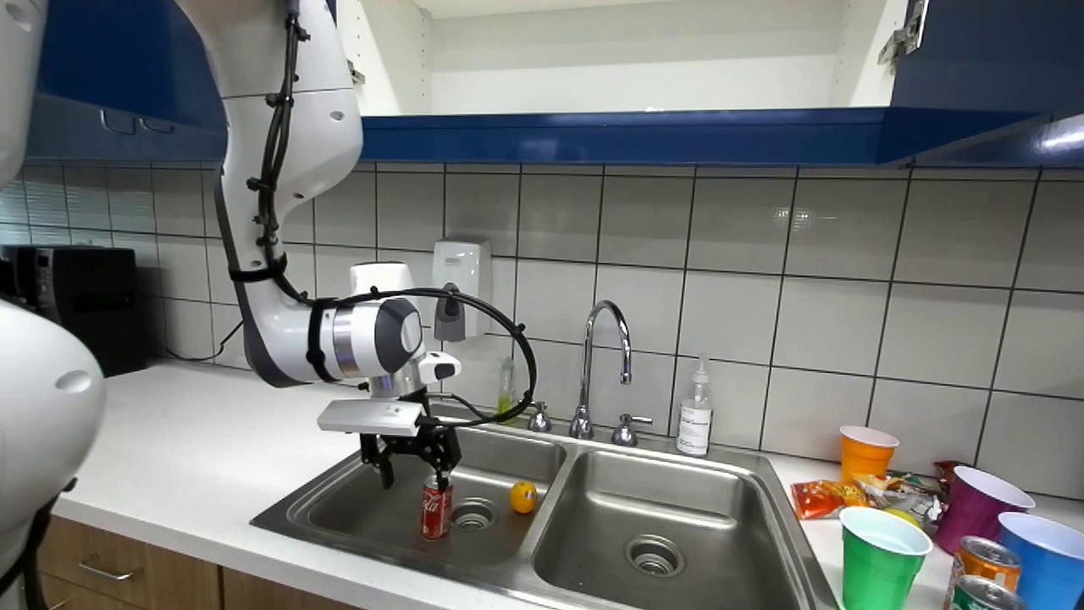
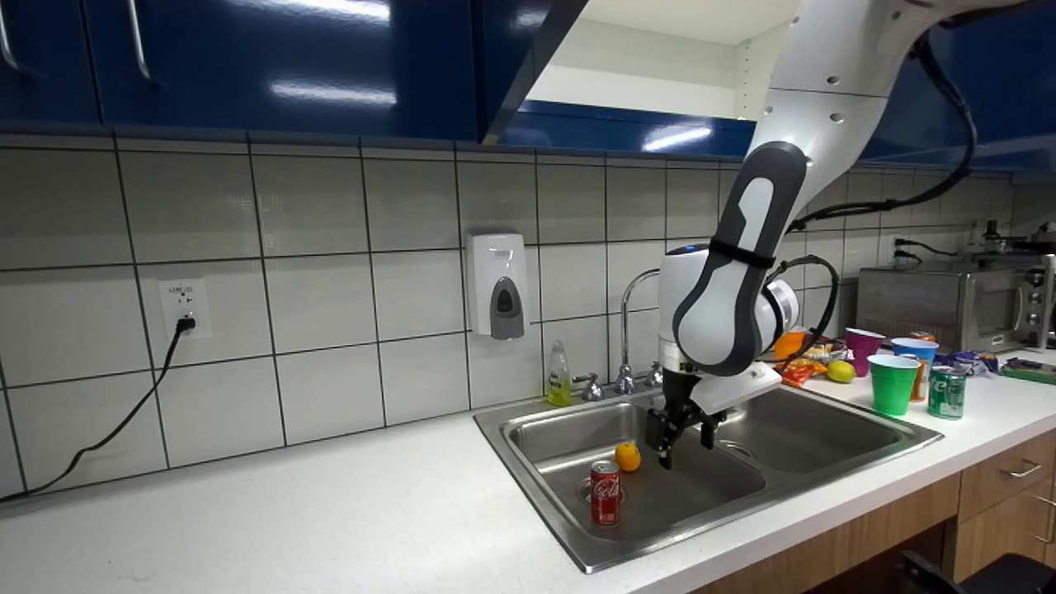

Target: Remove the red can from the sink and put it in the cabinet

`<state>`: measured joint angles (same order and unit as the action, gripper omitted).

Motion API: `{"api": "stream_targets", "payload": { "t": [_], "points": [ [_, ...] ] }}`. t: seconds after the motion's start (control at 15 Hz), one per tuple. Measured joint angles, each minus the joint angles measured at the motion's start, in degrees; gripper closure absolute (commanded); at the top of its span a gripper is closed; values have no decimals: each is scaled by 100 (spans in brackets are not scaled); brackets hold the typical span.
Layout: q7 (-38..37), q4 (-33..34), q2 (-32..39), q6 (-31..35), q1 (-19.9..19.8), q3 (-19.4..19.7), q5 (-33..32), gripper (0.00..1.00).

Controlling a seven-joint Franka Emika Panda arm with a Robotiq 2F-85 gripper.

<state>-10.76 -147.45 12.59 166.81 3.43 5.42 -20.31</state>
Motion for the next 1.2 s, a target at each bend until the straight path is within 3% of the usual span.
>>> {"api": "stream_targets", "payload": {
  "t": [0.47,1.2],
  "points": [
    [-276,430,711,544,610,437,-5,0],
    [-814,945,1853,1788,1969,1588,77,0]
  ]
}}
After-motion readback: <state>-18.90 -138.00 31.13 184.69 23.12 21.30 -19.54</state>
